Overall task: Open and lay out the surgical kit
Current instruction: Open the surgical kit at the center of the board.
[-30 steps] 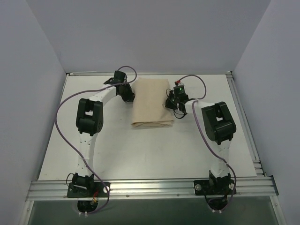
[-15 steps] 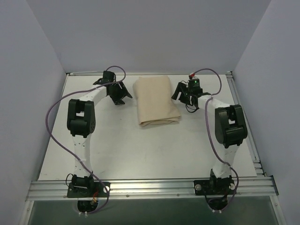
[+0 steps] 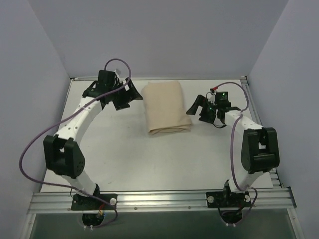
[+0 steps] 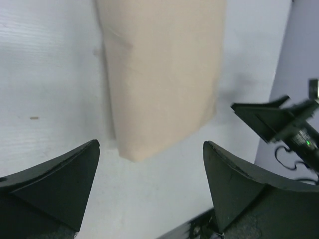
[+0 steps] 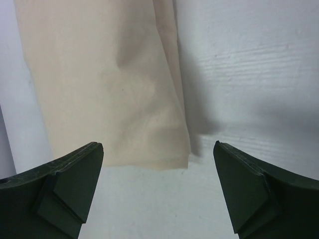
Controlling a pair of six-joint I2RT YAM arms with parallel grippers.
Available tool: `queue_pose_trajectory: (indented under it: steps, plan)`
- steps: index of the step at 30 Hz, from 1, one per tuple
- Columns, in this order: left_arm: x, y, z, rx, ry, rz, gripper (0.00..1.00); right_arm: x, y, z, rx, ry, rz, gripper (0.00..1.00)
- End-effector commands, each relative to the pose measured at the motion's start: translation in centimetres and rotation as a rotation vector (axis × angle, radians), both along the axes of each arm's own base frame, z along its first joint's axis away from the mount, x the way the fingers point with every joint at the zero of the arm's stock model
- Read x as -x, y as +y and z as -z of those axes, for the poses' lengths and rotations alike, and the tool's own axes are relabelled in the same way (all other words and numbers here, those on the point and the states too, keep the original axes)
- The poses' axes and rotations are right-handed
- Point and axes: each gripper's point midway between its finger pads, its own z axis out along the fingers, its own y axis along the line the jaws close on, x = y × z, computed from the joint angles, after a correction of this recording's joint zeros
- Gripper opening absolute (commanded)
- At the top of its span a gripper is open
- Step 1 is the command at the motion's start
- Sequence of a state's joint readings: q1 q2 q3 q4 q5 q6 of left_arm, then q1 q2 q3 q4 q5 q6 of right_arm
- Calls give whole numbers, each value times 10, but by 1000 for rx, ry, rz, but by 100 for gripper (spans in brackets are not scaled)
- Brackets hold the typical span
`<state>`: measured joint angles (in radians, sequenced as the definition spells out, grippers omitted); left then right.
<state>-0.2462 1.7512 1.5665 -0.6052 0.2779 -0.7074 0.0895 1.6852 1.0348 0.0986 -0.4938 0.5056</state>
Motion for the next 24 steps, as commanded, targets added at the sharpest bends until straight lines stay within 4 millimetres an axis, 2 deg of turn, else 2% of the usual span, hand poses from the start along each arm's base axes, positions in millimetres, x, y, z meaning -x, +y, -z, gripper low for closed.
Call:
queue_pose_trajectory:
  steps: [1, 3, 5, 6, 7, 9, 10, 13, 16, 20, 24]
  plan:
    - [47, -11, -23, 21, -11, 110, 94, 26, 10, -27, -61, -23, -94, 100]
    - [69, -16, -31, -45, -36, 137, 94, 26, 6, -29, -72, -26, -101, 97]
    - [89, -19, -29, -84, -26, 174, 97, 27, 3, -26, -75, -8, -119, 95]
    - [100, -21, -31, -96, -30, 192, 100, 25, 1, -18, -75, 13, -117, 91]
    - [107, -16, -28, -121, -21, 197, 92, 30, 2, -14, -86, 49, -126, 88]
    - [117, -12, -35, -116, -43, 203, 86, 30, 2, -5, -93, 72, -129, 84]
    - [121, -11, -34, -116, -44, 211, 77, 31, 2, -2, -93, 80, -121, 83]
    - [128, -13, -45, -99, -76, 221, 61, 25, -1, 1, -86, 56, -101, 80]
    - [127, -16, -50, -89, -97, 225, 57, 27, 4, 13, -118, 75, -115, 75]
    - [123, -25, -58, -81, -106, 262, 52, 24, 8, 17, -151, 85, -110, 67]
    - [117, -33, -56, -79, -89, 289, 49, 27, 10, 28, -170, 128, -106, 59]
